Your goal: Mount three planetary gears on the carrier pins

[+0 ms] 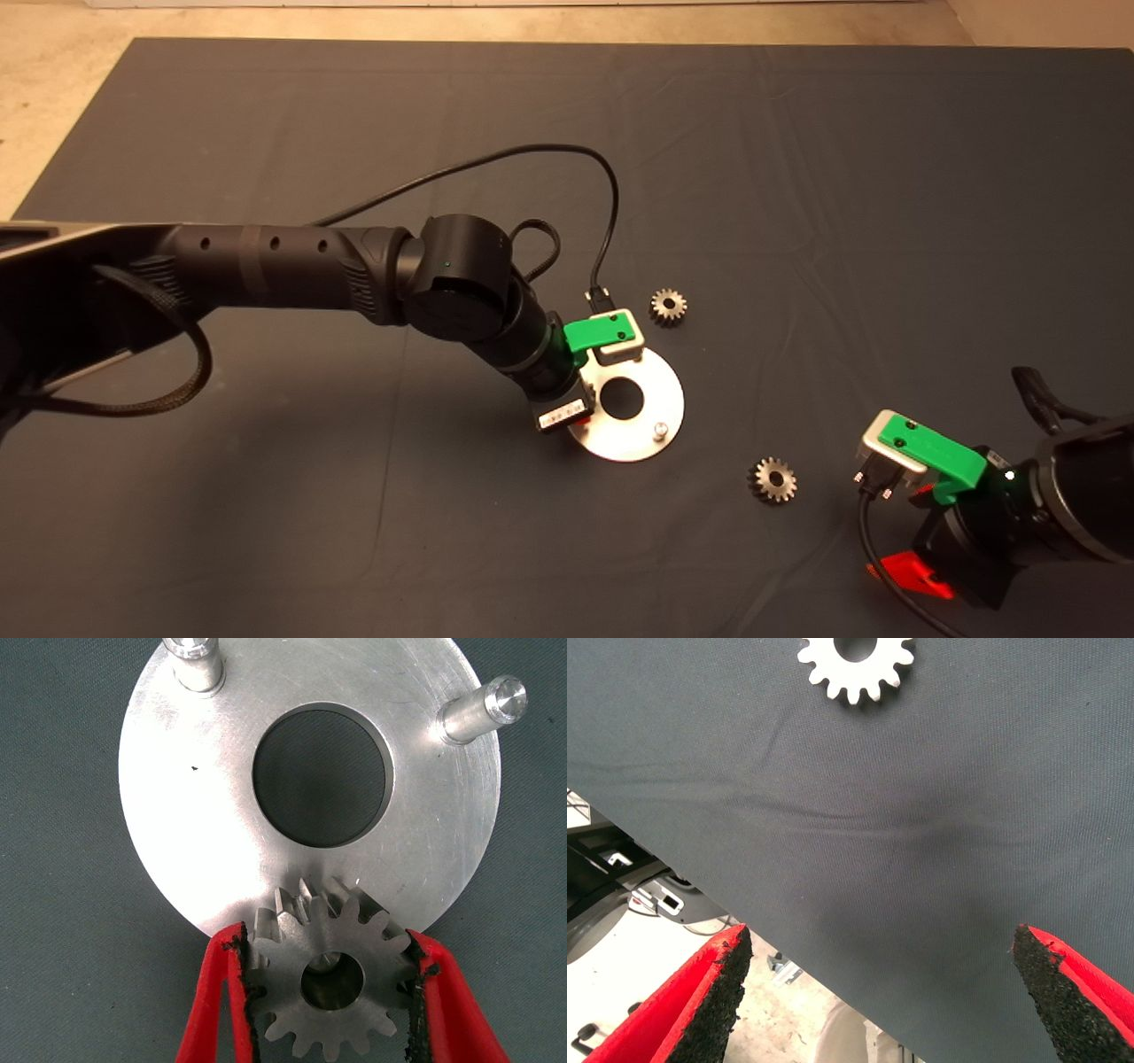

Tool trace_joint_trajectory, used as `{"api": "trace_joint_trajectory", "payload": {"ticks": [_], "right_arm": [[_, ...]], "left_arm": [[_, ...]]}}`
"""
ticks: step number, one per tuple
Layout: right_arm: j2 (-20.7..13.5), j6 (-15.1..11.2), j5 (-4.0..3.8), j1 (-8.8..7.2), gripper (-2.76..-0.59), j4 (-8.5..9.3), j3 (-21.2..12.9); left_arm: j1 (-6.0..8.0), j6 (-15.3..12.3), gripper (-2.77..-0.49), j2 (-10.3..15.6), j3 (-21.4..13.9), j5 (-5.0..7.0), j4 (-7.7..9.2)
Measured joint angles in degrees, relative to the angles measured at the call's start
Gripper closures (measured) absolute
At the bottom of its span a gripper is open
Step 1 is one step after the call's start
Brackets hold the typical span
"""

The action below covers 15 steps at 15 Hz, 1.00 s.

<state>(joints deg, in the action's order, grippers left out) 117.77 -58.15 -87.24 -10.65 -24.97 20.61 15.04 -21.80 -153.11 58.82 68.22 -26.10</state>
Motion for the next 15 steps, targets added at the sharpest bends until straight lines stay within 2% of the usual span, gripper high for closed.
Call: {"api": "trace_joint_trajectory", "payload": {"ticks": [1,3,15], "right_arm": [[0.0,0.0,0.0,0.0,-2.18,0.0,0.0],[0.0,0.0,0.0,0.0,-2.18,0.0,0.0],[0.0,0.0,0.0,0.0,-2.18,0.16,0.0]], "left_arm": [[-0.02,0.0,-0.73,0.1,0.0,-0.32,0.02],[-0.16,0.0,-0.73,0.3,0.0,-1.05,0.02],[-0.94,-0.2,-1.2,0.3,0.1,-1.63,0.11]]}}
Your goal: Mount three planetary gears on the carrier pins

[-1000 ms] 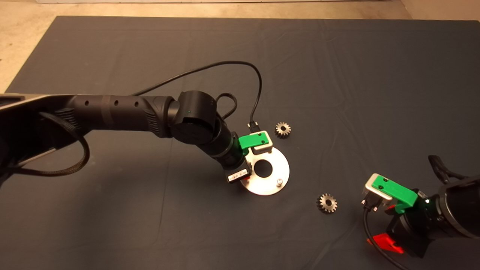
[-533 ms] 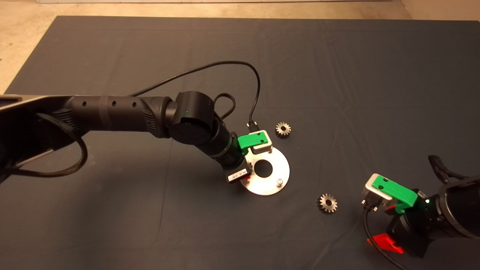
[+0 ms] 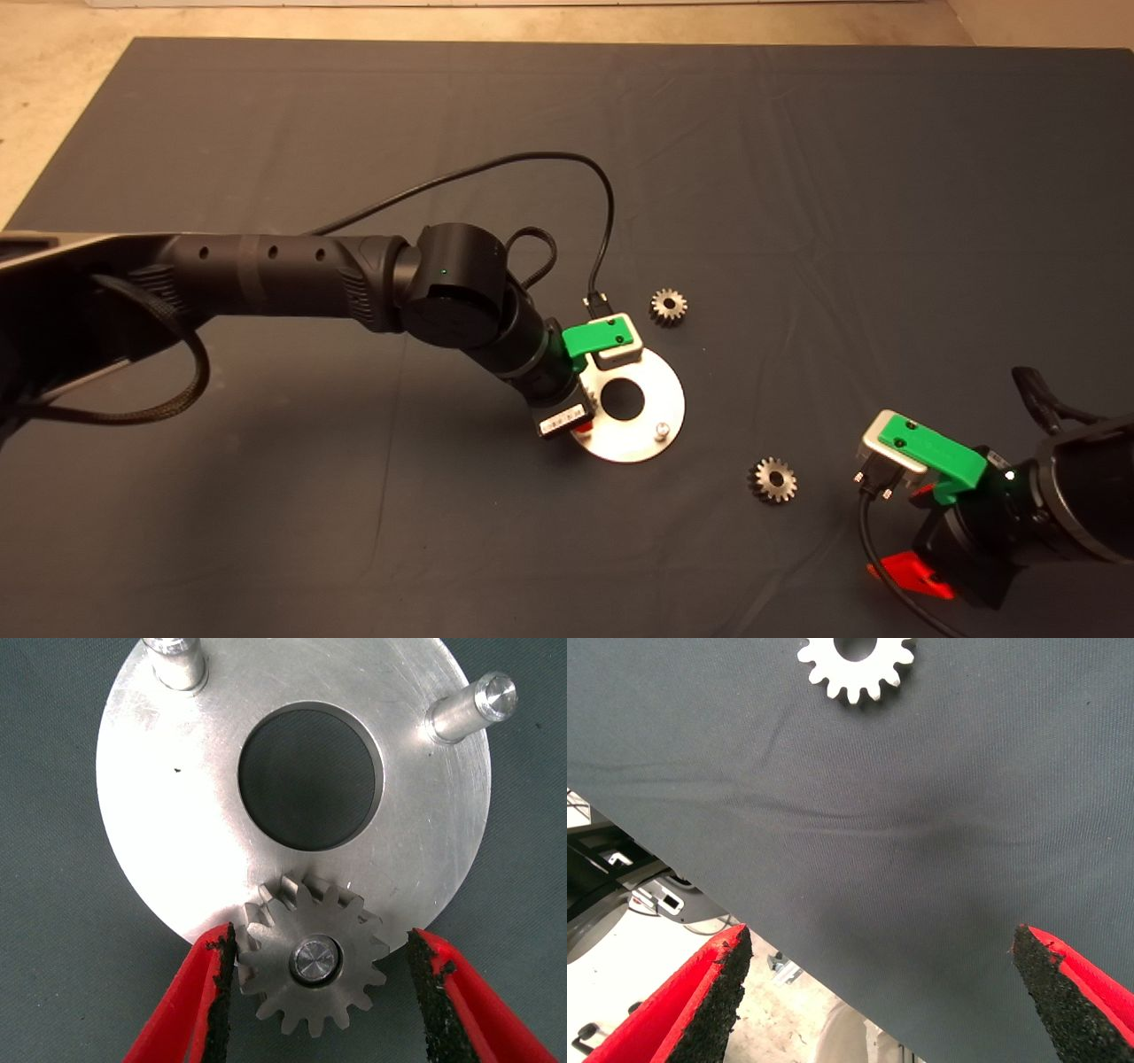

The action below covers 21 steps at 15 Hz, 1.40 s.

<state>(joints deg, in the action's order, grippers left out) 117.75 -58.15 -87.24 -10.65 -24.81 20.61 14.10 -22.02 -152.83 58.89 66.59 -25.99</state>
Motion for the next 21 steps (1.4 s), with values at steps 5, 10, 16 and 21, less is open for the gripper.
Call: {"api": "trace_joint_trajectory", "payload": {"ticks": [5,10,16,21], "right_arm": [[0.0,0.0,-0.02,0.0,-2.18,0.54,0.0],[0.0,-0.1,-0.24,0.0,-2.18,5.19,0.0],[-1.4,-2.5,-0.28,-9.41,-2.18,9.48,0.0],[-2.3,-3.9,1.64,-12.03,-2.18,10.23,0.1]], "left_arm": [[1.69,-0.1,-1.34,0.0,0.0,0.11,2.96],[11.17,-6.2,-1.34,5.2,-5.1,2.28,8.72],[11.5,-20.3,-1.34,23.1,-24.0,7.63,9.67],[11.8,-29.8,-1.34,30.1,-37.8,17.89,7.11]]}}
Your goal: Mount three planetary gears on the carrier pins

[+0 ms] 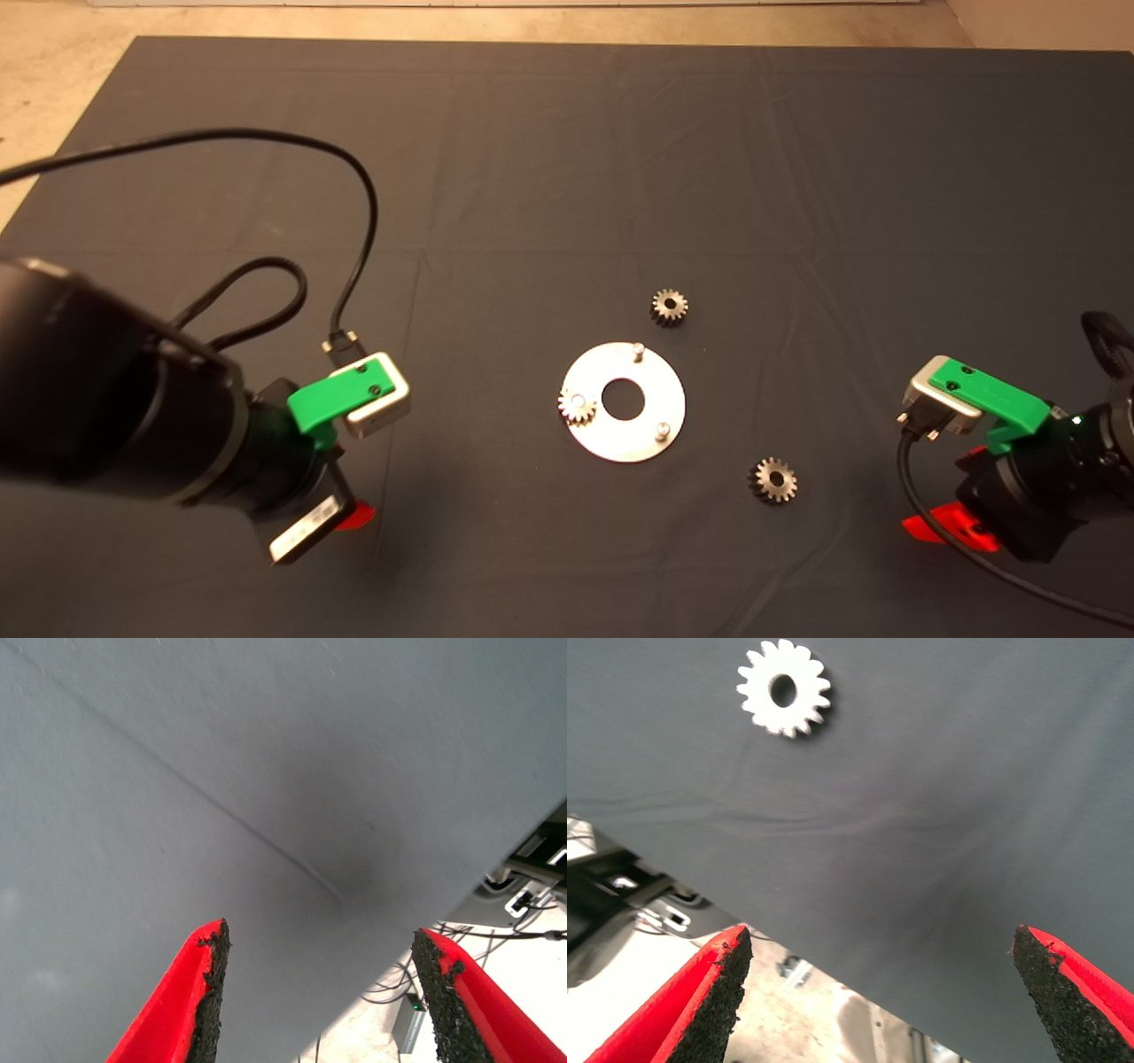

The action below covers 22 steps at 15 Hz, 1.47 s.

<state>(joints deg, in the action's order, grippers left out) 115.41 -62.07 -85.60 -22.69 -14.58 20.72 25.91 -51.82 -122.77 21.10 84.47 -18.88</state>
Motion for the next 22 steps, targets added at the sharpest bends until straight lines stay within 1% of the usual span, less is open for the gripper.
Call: {"api": "trace_joint_trajectory", "payload": {"ticks": [1,2,3,4,5,6,7,8,9,10,11,12,13,14,15,16,18,19,21,22], "right_arm": [[0.0,0.1,1.04,0.0,-2.18,0.03,0.2],[0.0,0.3,1.51,0.0,-2.18,0.04,0.3],[0.3,0.4,1.64,0.0,-2.18,0.04,0.4],[0.9,0.6,1.73,0.01,-2.18,0.03,0.4],[1.1,0.6,2.05,0.32,-2.18,0.02,0.4],[1.1,0.7,1.94,0.93,-2.18,0.02,0.5],[2.1,0.7,1.77,1.47,-2.18,0.02,0.5],[3.7,0.9,1.81,2.1,-2.18,0.02,0.5],[4.8,1.2,2.16,3.23,-2.18,-0.02,0.6],[4.9,1.6,2.0,4.61,-2.18,-0.05,0.8],[5.0,2.7,1.99,6.23,-2.18,-0.41,1.0],[5.1,4.0,1.79,8.09,-2.18,-0.78,1.4],[5.3,4.9,1.58,10.18,-2.18,-1.28,2.0],[6.1,5.3,1.51,11.09,-2.18,-1.74,2.6],[7.5,5.3,1.17,11.23,-2.18,-2.57,3.3],[9.1,5.4,1.12,11.25,-2.18,-3.44,4.0],[12.2,5.5,1.03,11.25,-2.18,-4.13,5.1],[13.0,5.5,0.82,11.23,-2.18,-4.18,5.4],[13.4,5.5,0.04,11.25,-2.18,-4.27,5.9],[13.5,5.5,-0.96,11.23,-2.18,-4.29,6.0]], "left_arm": [[0.02,-1.9,-1.34,0.6,-1.4,0.78,-0.03],[0.02,-3.5,-1.34,1.2,-1.7,1.54,-0.22],[0.02,-4.9,-1.34,1.5,-1.7,2.18,-0.74],[0.02,-6.1,-1.34,1.5,-1.7,2.19,-0.85],[0.02,-7.6,-1.34,1.5,-1.7,2.18,-0.9],[0.02,-8.0,-1.34,1.3,-1.7,2.29,-0.91],[0.02,-8.2,-1.34,0.9,-1.7,2.27,-0.9],[0.05,-8.4,-1.34,0.7,-1.7,2.16,-0.96],[0.05,-8.5,-1.34,0.5,-1.7,2.13,-0.99],[0.02,-8.8,-1.34,0.5,-1.7,2.19,-0.99],[0.02,-9.5,-1.34,0.5,-1.7,2.22,-0.99],[0.02,-10.6,-1.34,-0.3,-1.7,2.22,-1.06],[0.02,-10.9,-1.34,-1.4,-1.7,2.1,-1.17],[0.02,-11.0,-1.34,-1.7,-1.7,1.89,-1.37],[0.02,-11.0,-1.34,-1.7,-1.7,2.02,-1.78],[0.02,-11.0,-1.34,-1.7,-1.7,1.97,-1.93],[0.0,-11.2,-1.34,-1.2,-1.7,2.13,-1.97],[0.0,-11.2,-1.34,-1.3,-1.7,2.07,-1.95],[0.0,-11.2,-1.34,-1.4,-1.8,1.96,-2.01],[0.0,-11.2,-1.34,-1.4,-1.8,1.96,-2.01]]}}
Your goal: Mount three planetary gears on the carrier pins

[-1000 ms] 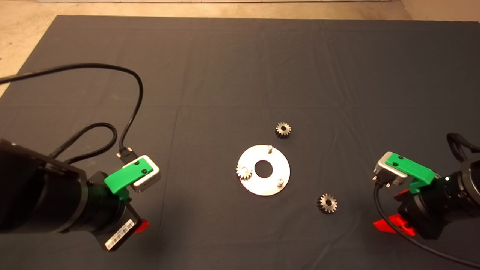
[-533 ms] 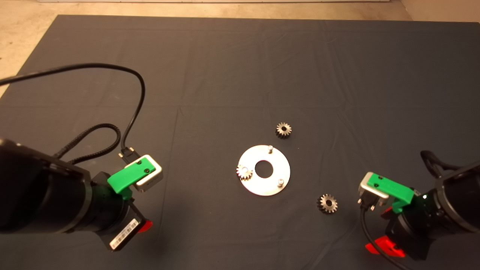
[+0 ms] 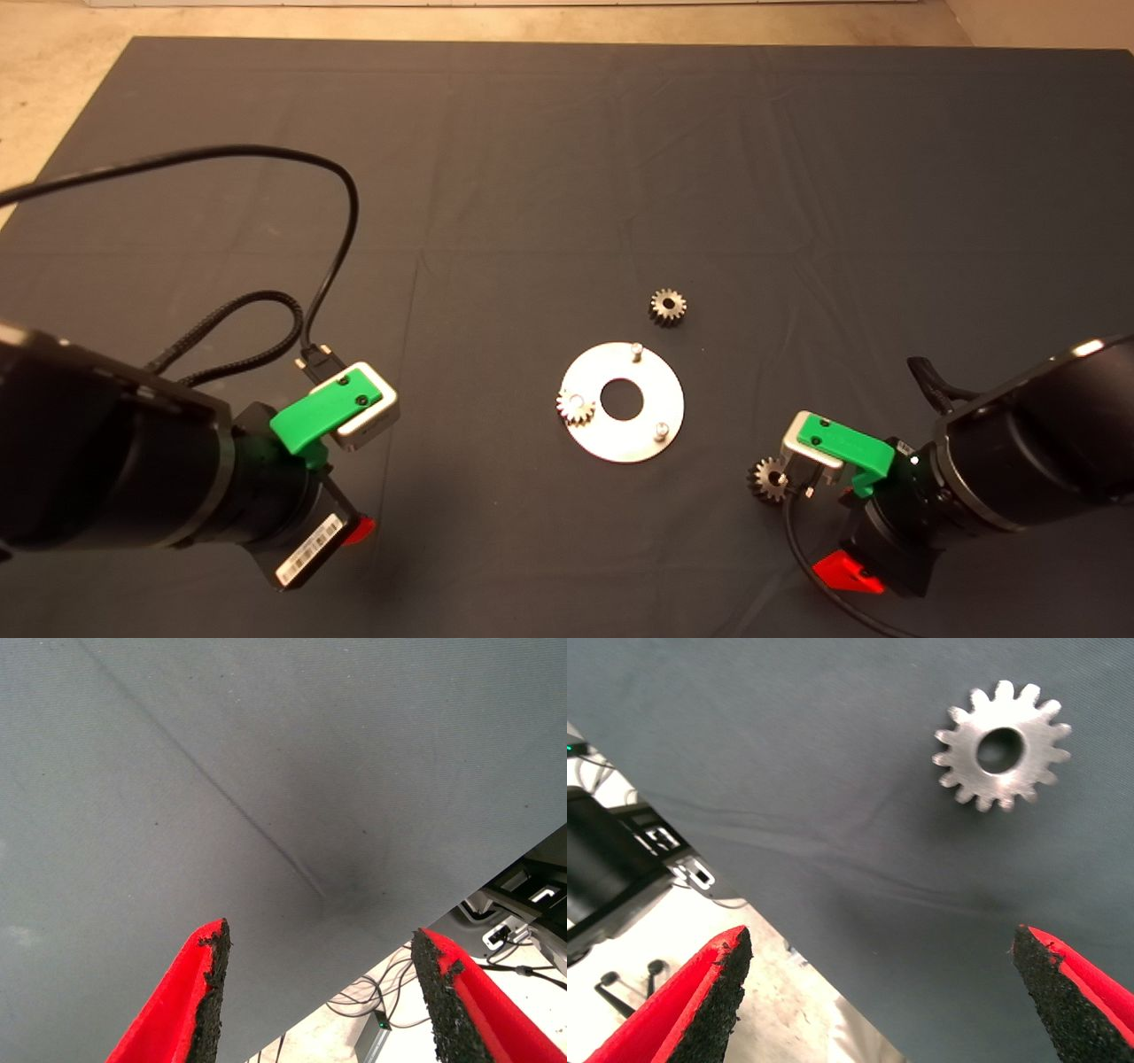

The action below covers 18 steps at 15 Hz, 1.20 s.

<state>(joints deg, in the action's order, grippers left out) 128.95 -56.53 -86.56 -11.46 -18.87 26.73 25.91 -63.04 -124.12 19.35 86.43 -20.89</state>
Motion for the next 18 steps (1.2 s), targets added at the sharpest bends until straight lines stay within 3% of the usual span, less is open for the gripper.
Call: {"api": "trace_joint_trajectory", "payload": {"ticks": [1,4,7,15,18], "right_arm": [[0.3,0.5,-0.84,0.0,-2.18,-0.11,0.2],[0.8,2.2,-1.05,0.0,-2.18,-0.61,0.5],[0.8,3.7,-1.07,0.0,-2.18,-1.28,1.0],[2.1,9.9,-1.12,0.06,-2.18,-6.51,5.3],[2.4,12.4,-1.12,1.54,-2.18,-7.45,7.4]], "left_arm": [[0.0,0.0,-1.34,0.0,0.0,0.0,0.0],[0.0,0.0,-1.34,0.0,0.0,0.0,0.0],[0.0,0.0,-1.34,0.0,0.0,-0.01,0.0],[0.0,0.0,-1.34,0.3,0.0,0.0,0.0],[0.0,0.0,-1.34,0.4,0.0,0.0,0.0]]}}
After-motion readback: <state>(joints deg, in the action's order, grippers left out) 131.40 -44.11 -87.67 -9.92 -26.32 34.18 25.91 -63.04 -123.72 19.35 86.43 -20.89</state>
